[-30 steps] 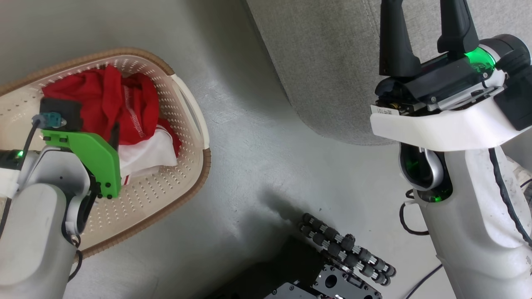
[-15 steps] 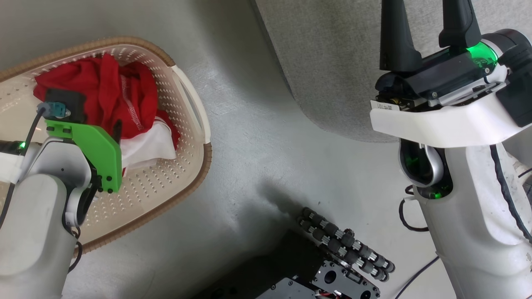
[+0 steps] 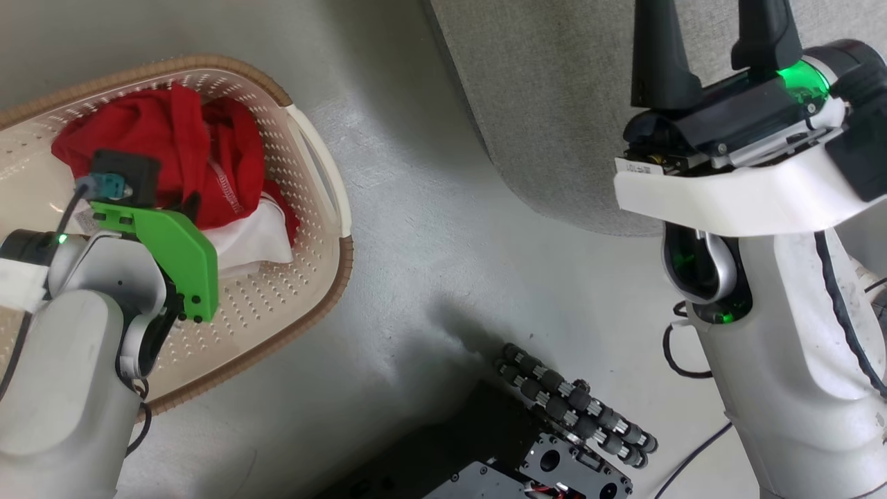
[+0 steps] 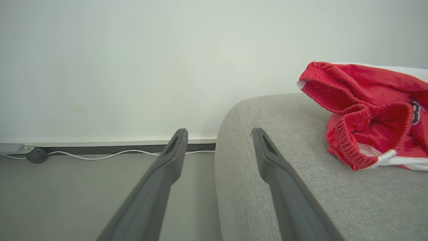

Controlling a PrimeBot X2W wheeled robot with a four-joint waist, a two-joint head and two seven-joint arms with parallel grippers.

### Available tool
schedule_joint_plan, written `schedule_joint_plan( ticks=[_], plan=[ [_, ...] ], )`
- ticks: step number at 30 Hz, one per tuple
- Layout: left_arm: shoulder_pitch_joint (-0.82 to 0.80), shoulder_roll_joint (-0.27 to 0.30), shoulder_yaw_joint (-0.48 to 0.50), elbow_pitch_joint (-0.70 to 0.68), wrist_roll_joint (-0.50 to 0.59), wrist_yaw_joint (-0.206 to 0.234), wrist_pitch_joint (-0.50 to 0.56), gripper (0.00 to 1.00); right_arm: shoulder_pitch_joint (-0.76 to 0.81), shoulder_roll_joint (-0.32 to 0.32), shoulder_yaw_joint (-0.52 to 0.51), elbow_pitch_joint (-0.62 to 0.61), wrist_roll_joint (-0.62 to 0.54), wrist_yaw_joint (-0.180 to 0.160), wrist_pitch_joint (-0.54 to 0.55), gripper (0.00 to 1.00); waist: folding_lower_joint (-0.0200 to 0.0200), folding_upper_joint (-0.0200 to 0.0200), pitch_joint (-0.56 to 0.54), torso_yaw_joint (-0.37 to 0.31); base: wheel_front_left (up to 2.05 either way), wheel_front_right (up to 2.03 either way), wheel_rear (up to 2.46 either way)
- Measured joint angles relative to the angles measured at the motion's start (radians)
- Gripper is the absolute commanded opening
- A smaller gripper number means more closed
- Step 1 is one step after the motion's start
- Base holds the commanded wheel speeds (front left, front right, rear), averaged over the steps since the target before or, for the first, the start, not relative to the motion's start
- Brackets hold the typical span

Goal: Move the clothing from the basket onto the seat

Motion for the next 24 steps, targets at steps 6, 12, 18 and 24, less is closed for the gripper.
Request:
schedule_joint_plan(
  ticks=[6,12,18,24],
  plan=[
    [0.000,-0.063,0.030,0.003,-0.057,-0.014,-0.109,0.00,-0.013,0.001,-0.024,0.032,-0.042,0.000,0.000,1.00,0.0000,0.0000,-0.029,0.005,0.00,0.00,0.00],
    [0.008,-0.117,0.075,-0.020,-0.098,-0.026,-0.240,0.00,-0.009,0.000,-0.089,0.054,-0.101,0.000,0.000,1.00,-0.0001,0.0000,-0.083,0.047,0.00,0.00,0.00],
    [0.055,-0.130,0.126,-0.064,-0.131,-0.028,-0.371,0.00,-0.005,-0.026,-0.129,0.067,-0.130,0.015,0.000,1.00,-0.0001,0.0000,-0.149,0.112,0.00,0.00,0.00],
    [0.116,-0.157,0.151,-0.114,-0.142,-0.036,-0.490,0.00,-0.002,-0.066,-0.150,0.088,-0.155,0.042,0.000,1.00,-0.0001,0.0000,-0.222,0.185,0.00,0.00,0.00]
  ],
)
